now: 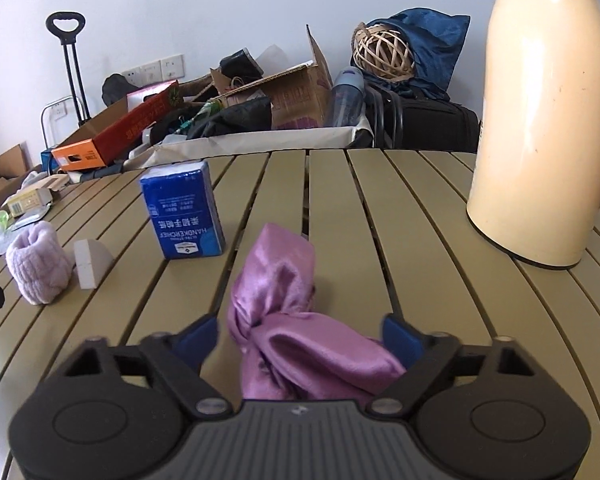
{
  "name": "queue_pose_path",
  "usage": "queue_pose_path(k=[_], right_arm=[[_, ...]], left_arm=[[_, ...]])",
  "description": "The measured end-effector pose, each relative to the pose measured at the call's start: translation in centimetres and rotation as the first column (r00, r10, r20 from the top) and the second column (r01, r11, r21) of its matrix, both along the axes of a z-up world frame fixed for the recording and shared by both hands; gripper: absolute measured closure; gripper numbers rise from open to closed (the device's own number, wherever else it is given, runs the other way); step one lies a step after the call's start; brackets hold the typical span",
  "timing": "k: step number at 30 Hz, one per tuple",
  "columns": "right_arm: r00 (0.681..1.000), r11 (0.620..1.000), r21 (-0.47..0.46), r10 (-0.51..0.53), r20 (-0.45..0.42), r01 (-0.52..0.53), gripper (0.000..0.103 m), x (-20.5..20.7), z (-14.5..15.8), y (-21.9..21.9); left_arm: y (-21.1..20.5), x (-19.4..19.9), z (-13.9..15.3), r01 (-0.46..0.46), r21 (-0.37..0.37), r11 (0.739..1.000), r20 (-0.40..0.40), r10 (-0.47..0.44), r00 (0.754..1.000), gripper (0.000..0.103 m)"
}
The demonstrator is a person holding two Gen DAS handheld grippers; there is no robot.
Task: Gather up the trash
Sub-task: 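Grasp the pink satin bow with the right tool, then grasp the lavender fuzzy headband with the left tool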
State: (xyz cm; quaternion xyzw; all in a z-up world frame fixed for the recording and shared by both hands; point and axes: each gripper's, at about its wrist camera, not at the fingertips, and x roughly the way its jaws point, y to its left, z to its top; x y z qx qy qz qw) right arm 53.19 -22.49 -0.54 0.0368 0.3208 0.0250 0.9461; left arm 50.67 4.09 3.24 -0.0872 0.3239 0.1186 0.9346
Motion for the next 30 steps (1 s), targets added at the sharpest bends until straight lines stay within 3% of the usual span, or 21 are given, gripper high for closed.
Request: queue_pose_path(k=[4, 6, 9, 22, 30], right_arm=[[1.000, 1.000, -0.007, 0.012, 0.006, -0.012, 0.038, -0.1, 0.0, -0.1], [1.000, 1.000, -0.008, 0.019, 0.012, -0.019, 0.054, -0.2, 0.0, -0.2], [0.999, 0.998, 0.044, 0.034, 0.024, -0.035, 0.066, -0.4, 0.3, -0.7], [0.985, 0.980, 0.192, -0.089, 0.146, 0.060, 0.069, -1.9, 2.5, -4.6], [0.977, 0.958, 0.272, -0.137, 0.161, 0.089, 0.069, -2.2, 2.9, -6.3]], left_arm=[[-0.3, 0.0, -0.2, 0.003, 0.005, 1.000, 0.005, -0.003, 1.000, 0.000], [-0.4, 0.0, -0.3, 0.006, 0.008, 1.000, 0.008, -0.006, 1.000, 0.000], [-0.5, 0.0, -0.4, 0.013, 0.015, 1.000, 0.020, -0.013, 1.000, 0.000], [-1.5, 1.2, 0.8, -0.010, 0.090, 0.996, 0.085, 0.003, 0.996, 0.000], [-1.7, 5.8, 1.0, -0.056, 0.049, 0.997, 0.032, 0.054, 0.998, 0.000]])
